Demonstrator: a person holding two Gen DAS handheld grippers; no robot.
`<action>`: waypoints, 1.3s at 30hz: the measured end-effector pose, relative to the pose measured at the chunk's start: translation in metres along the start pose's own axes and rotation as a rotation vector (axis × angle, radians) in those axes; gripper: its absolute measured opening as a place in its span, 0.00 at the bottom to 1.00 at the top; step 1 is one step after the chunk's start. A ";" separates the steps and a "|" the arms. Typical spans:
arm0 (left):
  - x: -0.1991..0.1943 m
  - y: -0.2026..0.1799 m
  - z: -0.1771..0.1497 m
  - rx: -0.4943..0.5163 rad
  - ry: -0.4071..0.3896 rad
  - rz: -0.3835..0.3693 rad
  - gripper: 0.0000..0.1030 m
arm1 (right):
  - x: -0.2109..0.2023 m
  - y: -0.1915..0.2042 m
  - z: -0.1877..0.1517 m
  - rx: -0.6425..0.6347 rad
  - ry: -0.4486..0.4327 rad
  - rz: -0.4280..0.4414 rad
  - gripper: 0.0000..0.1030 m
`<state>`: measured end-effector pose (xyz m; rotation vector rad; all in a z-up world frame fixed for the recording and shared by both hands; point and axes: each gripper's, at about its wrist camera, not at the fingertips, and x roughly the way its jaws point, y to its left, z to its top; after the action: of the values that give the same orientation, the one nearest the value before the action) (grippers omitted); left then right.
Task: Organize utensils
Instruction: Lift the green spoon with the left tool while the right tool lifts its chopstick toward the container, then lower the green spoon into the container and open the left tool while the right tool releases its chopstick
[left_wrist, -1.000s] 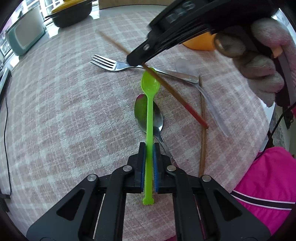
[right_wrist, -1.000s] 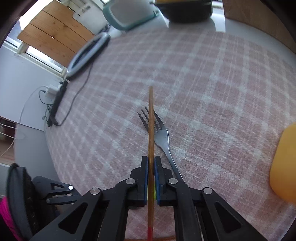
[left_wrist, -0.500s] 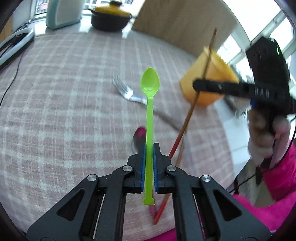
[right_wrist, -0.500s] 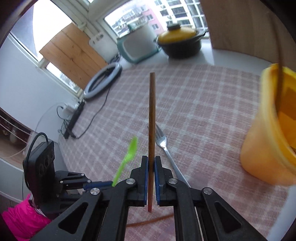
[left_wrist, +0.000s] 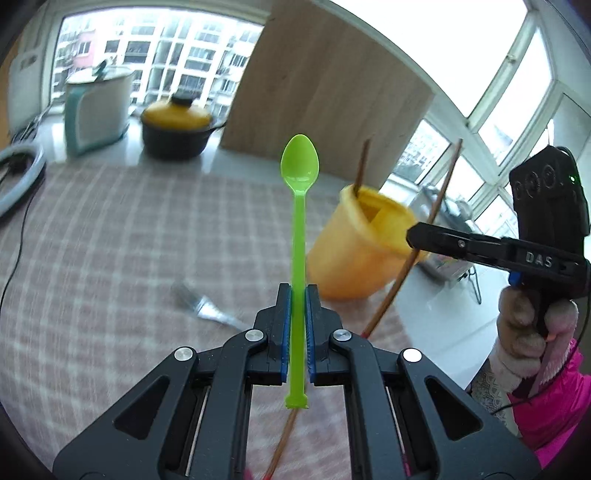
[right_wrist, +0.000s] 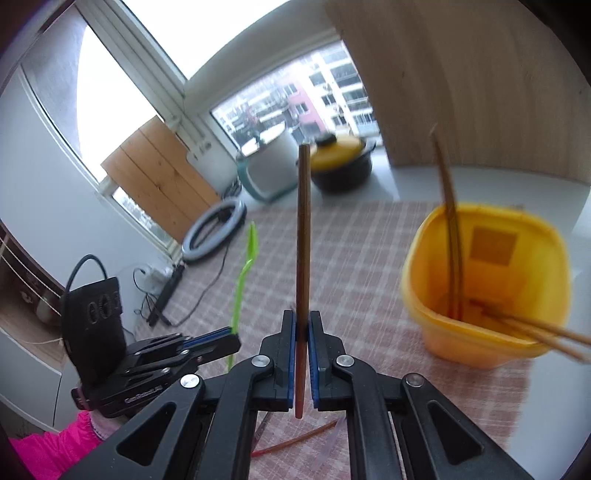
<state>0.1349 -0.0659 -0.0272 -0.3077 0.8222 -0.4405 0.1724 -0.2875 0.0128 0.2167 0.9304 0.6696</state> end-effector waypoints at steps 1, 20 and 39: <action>0.002 -0.005 0.005 0.005 -0.010 -0.011 0.05 | -0.008 0.000 0.002 -0.001 -0.016 -0.002 0.03; 0.058 -0.084 0.067 0.100 -0.111 -0.065 0.05 | -0.099 -0.047 0.038 0.017 -0.217 -0.125 0.03; 0.133 -0.115 0.082 0.094 -0.112 -0.049 0.04 | -0.084 -0.115 0.062 0.055 -0.188 -0.230 0.03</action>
<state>0.2475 -0.2233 -0.0091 -0.2634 0.6833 -0.5021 0.2371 -0.4225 0.0544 0.2136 0.7787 0.4041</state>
